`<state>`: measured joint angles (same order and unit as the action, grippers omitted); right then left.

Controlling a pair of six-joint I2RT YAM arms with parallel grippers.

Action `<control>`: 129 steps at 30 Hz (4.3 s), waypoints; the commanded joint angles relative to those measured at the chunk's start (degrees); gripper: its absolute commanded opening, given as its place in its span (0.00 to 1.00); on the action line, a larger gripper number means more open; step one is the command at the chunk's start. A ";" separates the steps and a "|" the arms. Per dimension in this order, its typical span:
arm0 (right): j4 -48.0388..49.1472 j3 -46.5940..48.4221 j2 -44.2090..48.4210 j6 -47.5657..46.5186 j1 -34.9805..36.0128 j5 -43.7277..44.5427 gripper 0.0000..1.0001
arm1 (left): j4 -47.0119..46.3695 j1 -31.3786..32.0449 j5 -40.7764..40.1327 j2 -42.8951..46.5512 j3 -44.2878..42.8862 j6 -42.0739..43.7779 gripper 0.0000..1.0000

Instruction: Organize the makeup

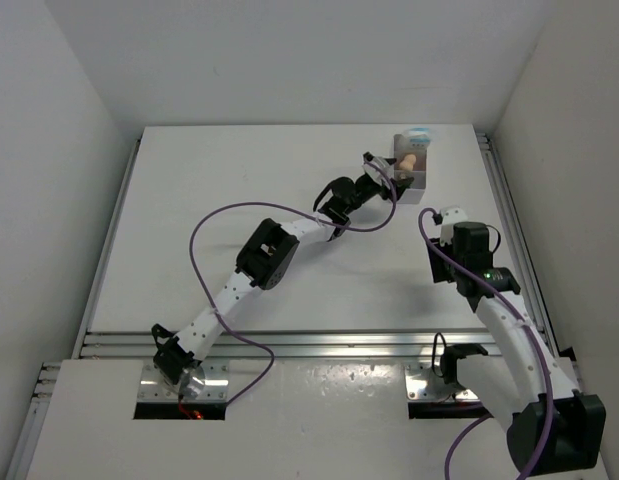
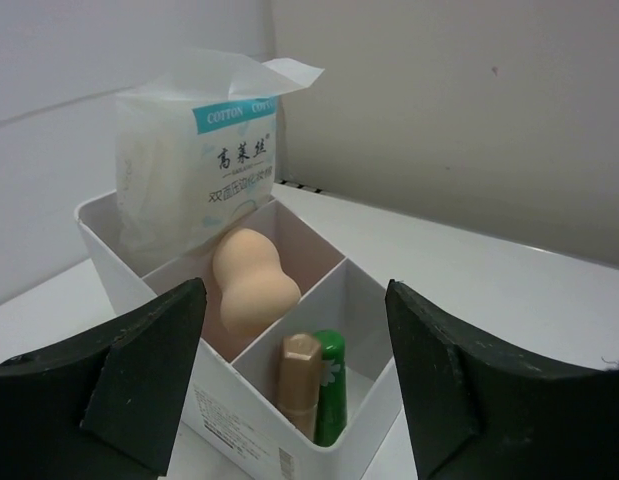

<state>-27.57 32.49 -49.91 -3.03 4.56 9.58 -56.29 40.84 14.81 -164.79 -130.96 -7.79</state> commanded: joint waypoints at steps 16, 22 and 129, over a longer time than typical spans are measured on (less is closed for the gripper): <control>15.08 -0.23 -6.07 2.67 5.27 -3.35 0.55 | 50.70 -8.22 18.69 54.90 32.51 17.28 0.73; 19.22 -2.08 -8.89 8.47 8.53 -3.17 0.57 | 81.84 -17.97 4.30 70.29 43.29 11.93 0.77; -20.41 3.54 9.74 14.28 -0.16 12.56 0.55 | -0.66 3.63 -4.88 -2.47 -9.76 1.38 0.00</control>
<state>-47.31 33.89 -40.84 12.99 4.58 20.73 -55.29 43.62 10.57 -167.06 -138.06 -5.10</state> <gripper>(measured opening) 0.556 0.254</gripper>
